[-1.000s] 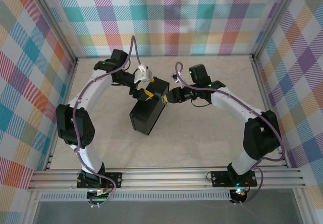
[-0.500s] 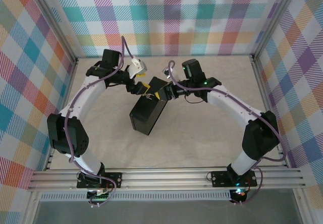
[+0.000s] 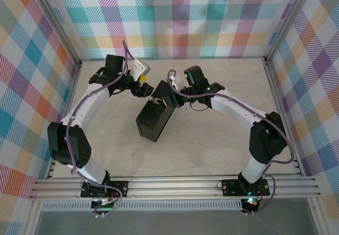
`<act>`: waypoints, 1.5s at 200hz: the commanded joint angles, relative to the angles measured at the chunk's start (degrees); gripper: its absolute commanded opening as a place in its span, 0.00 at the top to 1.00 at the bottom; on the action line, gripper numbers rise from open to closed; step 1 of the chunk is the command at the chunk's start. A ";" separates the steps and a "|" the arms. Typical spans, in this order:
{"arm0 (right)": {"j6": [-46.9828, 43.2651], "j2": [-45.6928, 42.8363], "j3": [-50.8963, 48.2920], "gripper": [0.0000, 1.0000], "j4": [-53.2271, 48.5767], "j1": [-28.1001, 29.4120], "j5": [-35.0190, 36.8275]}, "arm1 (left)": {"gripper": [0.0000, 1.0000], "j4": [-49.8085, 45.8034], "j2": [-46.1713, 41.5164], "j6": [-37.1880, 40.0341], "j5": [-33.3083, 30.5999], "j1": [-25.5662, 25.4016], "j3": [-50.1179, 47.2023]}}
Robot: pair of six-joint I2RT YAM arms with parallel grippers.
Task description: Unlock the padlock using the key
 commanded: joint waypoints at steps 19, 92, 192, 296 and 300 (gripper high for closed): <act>7.45 -0.24 1.92 1.00 -1.70 1.01 11.87 | 0.33 -2.77 -3.21 -17.06 -5.78 0.62 -0.99; 30.04 -4.61 -0.74 1.00 2.17 5.72 27.58 | 0.40 -10.51 -11.16 -19.58 -5.76 -3.20 -11.16; 44.65 -1.38 -3.08 1.00 13.17 7.42 36.58 | 0.46 -9.12 -9.92 -20.59 -2.47 -9.41 -12.10; 43.90 2.90 -0.01 1.00 19.39 7.43 42.50 | 0.53 -9.91 -7.15 -19.28 -2.27 -9.94 -12.13; 43.87 3.04 -0.07 1.00 20.05 7.43 42.75 | 0.54 -9.91 -7.15 -19.20 -2.24 -9.94 -12.18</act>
